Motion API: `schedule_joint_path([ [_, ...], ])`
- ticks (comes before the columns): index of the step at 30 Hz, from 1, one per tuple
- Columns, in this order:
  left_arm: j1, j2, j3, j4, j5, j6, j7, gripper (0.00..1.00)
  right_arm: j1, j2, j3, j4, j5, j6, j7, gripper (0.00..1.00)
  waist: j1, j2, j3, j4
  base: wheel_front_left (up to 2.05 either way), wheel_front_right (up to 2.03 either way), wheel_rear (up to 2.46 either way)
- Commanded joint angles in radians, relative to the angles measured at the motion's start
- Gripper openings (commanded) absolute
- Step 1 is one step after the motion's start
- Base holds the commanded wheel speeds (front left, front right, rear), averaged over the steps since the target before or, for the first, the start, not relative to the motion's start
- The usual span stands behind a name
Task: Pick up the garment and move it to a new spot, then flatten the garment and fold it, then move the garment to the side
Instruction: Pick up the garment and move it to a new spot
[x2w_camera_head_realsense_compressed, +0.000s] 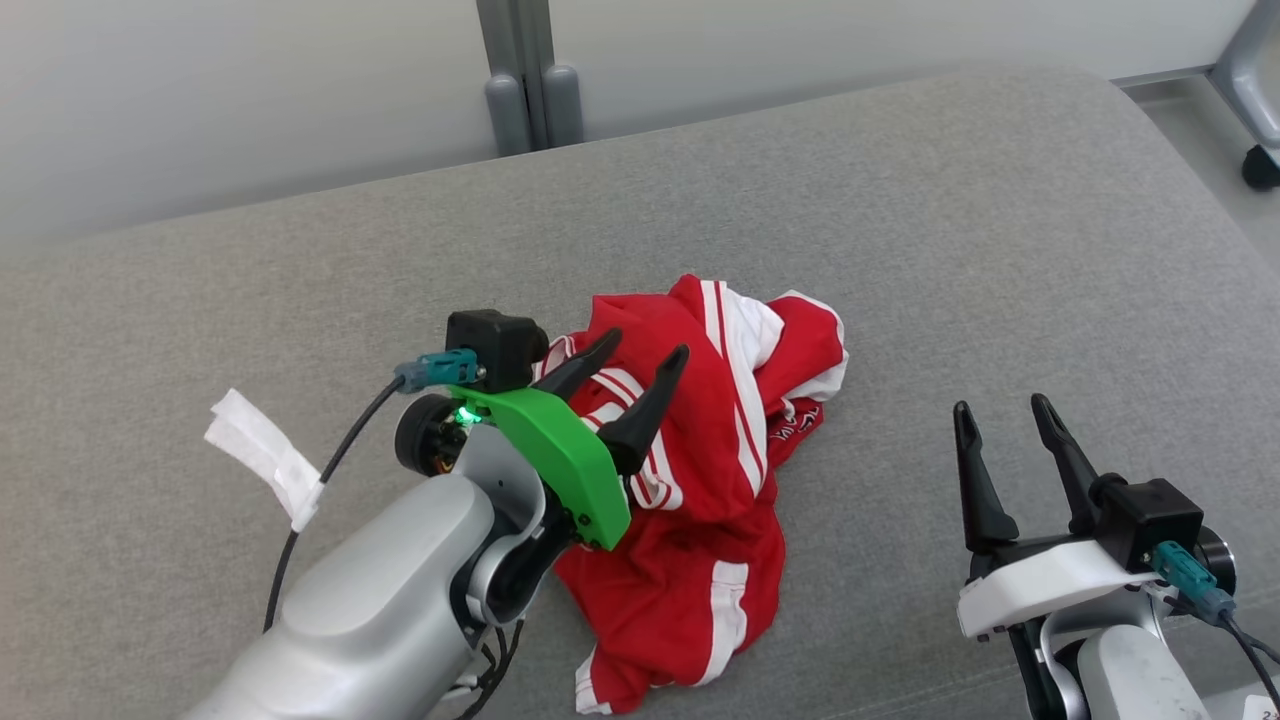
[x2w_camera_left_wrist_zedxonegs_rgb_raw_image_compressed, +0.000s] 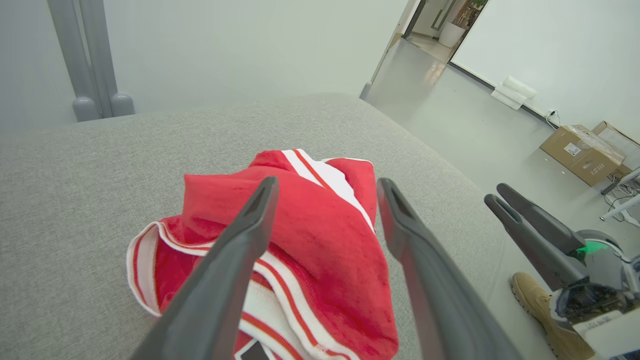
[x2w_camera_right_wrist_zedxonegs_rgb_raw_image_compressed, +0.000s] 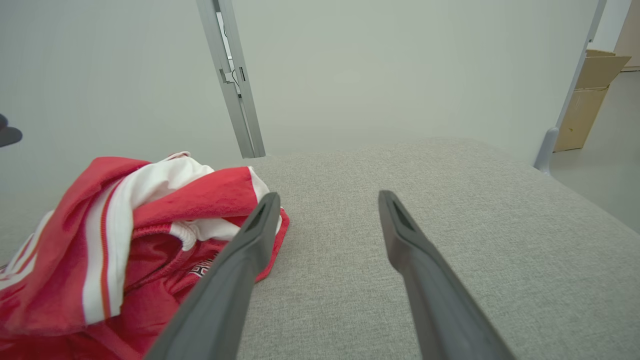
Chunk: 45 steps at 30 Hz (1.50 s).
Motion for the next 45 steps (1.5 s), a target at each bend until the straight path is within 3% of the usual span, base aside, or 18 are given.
schedule_joint_path([
  [1, -0.017, -0.003, 0.003, 0.019, -0.016, 0.001, 0.023, 1.00, -0.010, -0.003, 0.006, -0.002, 0.000, -0.001, 0.000, 1.00, 0.0000, -0.0001, 0.012, -0.023, 0.00, 0.00, 0.00],
  [13, -0.129, -0.040, -0.010, 0.291, -0.042, -0.021, 0.153, 1.00, -0.018, -0.003, 0.011, -0.010, 0.006, -0.001, 0.000, 1.00, 0.0000, -0.0001, 0.068, -0.098, 0.00, 0.00, 0.00],
  [14, -0.135, -0.041, -0.019, 0.311, -0.031, -0.026, 0.155, 0.40, -0.018, -0.003, 0.009, -0.010, 0.007, -0.001, 0.000, 1.00, 0.0000, -0.0001, 0.070, -0.100, 0.00, 0.00, 0.00],
  [15, -0.136, -0.041, -0.025, 0.326, -0.027, -0.031, 0.160, 0.00, -0.018, -0.003, 0.007, -0.010, 0.008, -0.001, 0.000, 1.00, 0.0000, -0.0001, 0.071, -0.101, 0.00, 0.00, 0.00],
  [21, -0.143, -0.061, -0.032, 0.361, -0.026, -0.085, 0.133, 0.00, -0.014, -0.003, -0.008, -0.008, 0.020, -0.001, 0.000, 1.00, 0.0000, -0.0001, 0.075, -0.077, 0.00, 0.00, 0.00],
  [26, -0.184, -0.067, 0.020, 0.312, -0.029, -0.082, 0.042, 0.00, -0.007, -0.003, -0.013, -0.002, 0.023, -0.001, 0.000, 1.00, 0.0000, -0.0001, 0.066, -0.032, 0.00, 0.00, 0.00],
  [31, -0.238, -0.011, 0.086, 0.169, -0.015, -0.062, -0.039, 0.00, 0.002, -0.003, -0.025, 0.002, 0.017, -0.001, 0.000, 1.00, 0.0000, -0.0001, 0.046, 0.014, 0.00, 0.00, 0.00],
  [37, -0.258, 0.171, 0.185, -0.093, -0.009, 0.016, -0.046, 0.00, 0.029, -0.003, -0.049, 0.004, 0.019, -0.001, 0.000, 1.00, 0.0000, -0.0001, 0.015, 0.072, 0.00, 0.00, 0.00],
  [41, -0.219, 0.344, 0.265, -0.249, -0.017, 0.096, -0.014, 0.00, 0.049, -0.003, -0.059, 0.005, 0.025, -0.001, 0.000, 1.00, 0.0000, -0.0001, 0.000, 0.117, 0.00, 0.00, 0.00],
  [45, -0.171, 0.491, 0.356, -0.313, -0.054, 0.158, 0.003, 0.00, 0.059, -0.003, -0.055, 0.006, 0.023, -0.001, 0.000, 1.00, 0.0000, -0.0001, -0.001, 0.158, 0.00, 0.00, 0.00],
])
